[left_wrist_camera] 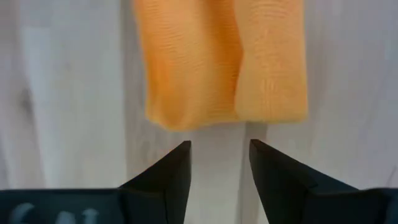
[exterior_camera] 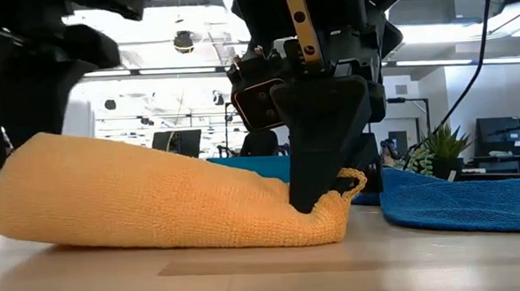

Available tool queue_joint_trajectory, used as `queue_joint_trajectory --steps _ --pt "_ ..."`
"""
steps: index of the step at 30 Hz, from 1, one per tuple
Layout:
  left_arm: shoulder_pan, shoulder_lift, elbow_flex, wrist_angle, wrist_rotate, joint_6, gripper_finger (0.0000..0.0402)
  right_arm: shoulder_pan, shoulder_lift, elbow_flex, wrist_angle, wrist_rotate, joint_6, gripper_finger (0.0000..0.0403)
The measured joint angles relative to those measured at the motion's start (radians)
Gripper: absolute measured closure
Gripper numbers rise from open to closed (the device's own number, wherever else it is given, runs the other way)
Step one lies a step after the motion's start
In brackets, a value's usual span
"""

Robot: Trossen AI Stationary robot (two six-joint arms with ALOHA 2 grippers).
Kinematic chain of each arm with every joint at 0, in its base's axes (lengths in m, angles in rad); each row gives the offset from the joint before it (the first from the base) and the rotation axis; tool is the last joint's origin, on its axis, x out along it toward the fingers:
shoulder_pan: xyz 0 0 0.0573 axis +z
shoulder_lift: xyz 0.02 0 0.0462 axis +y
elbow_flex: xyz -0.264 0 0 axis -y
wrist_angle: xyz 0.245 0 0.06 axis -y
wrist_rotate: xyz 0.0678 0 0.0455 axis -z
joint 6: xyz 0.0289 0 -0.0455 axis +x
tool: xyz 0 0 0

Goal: Roll microfiber towels into tight, uniform cylinder then place into a basket
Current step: Roll the yellow microfiber cloth

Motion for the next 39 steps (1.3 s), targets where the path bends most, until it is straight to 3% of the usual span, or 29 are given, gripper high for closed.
queue_joint_trajectory --steps 5,11,13,19,22,26,33,39 --pt "-0.076 -0.027 0.0 0.005 -0.108 -0.082 0.0251 0.0 0.0 -0.001 0.001 0.006 -0.016 0.0367" --pt "-0.176 -0.036 0.0 0.062 -0.415 -0.071 0.0251 0.0 0.0 -0.001 0.001 0.009 -0.018 0.037" --pt "-0.186 -0.035 0.0 0.129 -0.472 -0.026 0.0252 0.0 0.0 -0.001 0.002 0.009 -0.018 0.0371" --pt "-0.152 -0.034 -0.059 0.435 -0.452 0.211 0.0252 0.0 0.0 -0.002 0.006 0.009 -0.018 0.0365" --pt "-0.124 -0.032 -0.095 0.494 -0.434 0.266 0.0252 0.0 0.0 -0.002 0.007 0.008 -0.018 0.0367" --pt "-0.089 -0.032 -0.133 0.511 -0.418 0.269 0.0252 0.0 0.0 -0.002 0.007 0.007 -0.021 0.0371" --pt "-0.055 -0.032 -0.223 0.663 -0.282 0.275 0.0252 0.0 0.0 -0.002 0.008 0.006 -0.026 0.0365" --pt "-0.051 -0.033 -0.267 0.661 -0.3 0.209 0.0252 0.001 0.0 -0.001 0.008 0.005 -0.027 0.0369"
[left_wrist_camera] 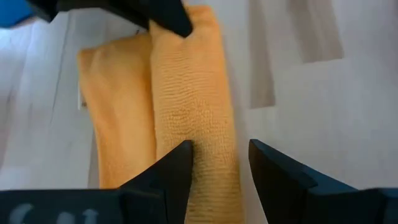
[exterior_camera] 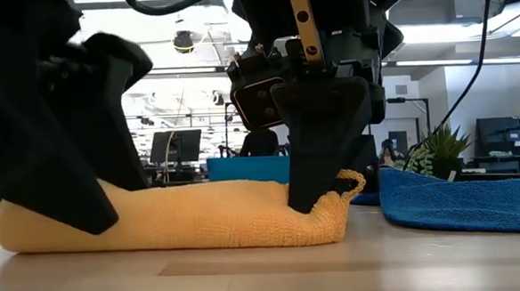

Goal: Roll microfiber towels into tight, uniform cylinder then place into a basket
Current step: Roll the yellow microfiber cloth

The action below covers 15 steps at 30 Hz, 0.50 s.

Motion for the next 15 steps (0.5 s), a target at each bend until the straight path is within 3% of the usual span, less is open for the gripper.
queue_joint_trajectory --steps 7,15 --pt "0.0 -0.001 -0.045 0.008 -0.011 -0.097 0.0252 -0.001 0.002 0.0 0.009 -0.017 -0.026 0.0354" --pt "0.023 -0.008 -0.102 0.059 0.059 -0.148 0.0252 -0.001 0.002 -0.001 0.029 -0.021 -0.028 0.0319"
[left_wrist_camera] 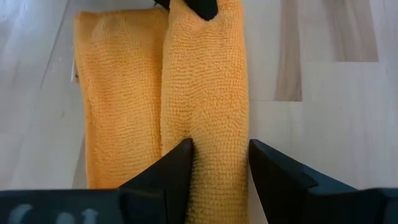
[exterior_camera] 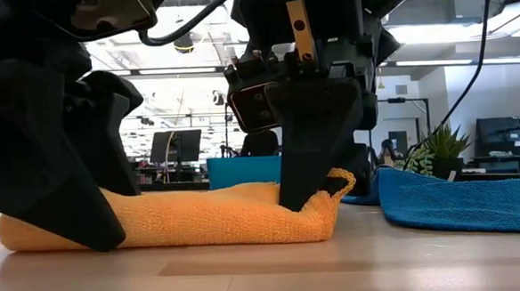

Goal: Roll microfiber towels into tight, uniform cylinder then place into a basket
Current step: Roll the yellow microfiber cloth

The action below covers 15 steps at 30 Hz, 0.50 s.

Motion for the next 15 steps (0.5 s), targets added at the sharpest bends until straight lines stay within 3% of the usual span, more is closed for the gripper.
queue_joint_trajectory --steps 7,15 --pt "0.006 0.003 -0.001 -0.01 -0.003 0.044 0.0252 -0.013 -0.006 -0.001 0.013 -0.04 -0.054 0.0286" --pt "0.01 0.004 -0.002 -0.015 0.01 0.05 0.0253 -0.013 -0.066 -0.001 -0.042 0.027 -0.14 0.0282"
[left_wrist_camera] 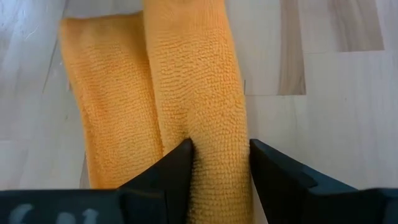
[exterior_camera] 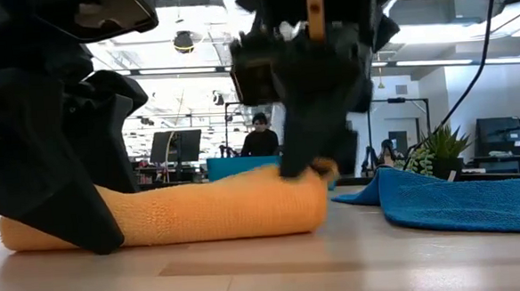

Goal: Roll microfiber towels into tight, uniform cylinder then place into a basket
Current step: Roll the yellow microfiber cloth

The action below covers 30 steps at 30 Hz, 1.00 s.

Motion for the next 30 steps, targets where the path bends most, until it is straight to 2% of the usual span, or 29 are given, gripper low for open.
queue_joint_trajectory --steps 8,11,18,25,30 --pt "0.003 0.0 -0.001 -0.004 0.0 0.003 0.0273 0.039 -0.104 0.0 -0.18 0.148 -0.06 0.0282" --pt "0.003 0.0 -0.001 -0.006 -0.004 0.002 0.0281 0.075 -0.141 -0.001 -0.235 0.214 -0.13 0.0282" --pt "0.002 0.001 -0.002 -0.006 -0.019 0.007 0.0288 0.257 -0.162 0.001 -0.172 0.363 -0.38 0.0282" --pt "0.002 0.001 -0.002 -0.005 -0.02 0.007 0.0288 0.38 -0.162 0.002 -0.094 0.654 -0.545 0.0282" --pt "0.002 0.001 -0.002 -0.003 -0.023 0.011 0.0288 0.385 -0.162 0.002 -0.041 0.678 -0.631 0.0282"
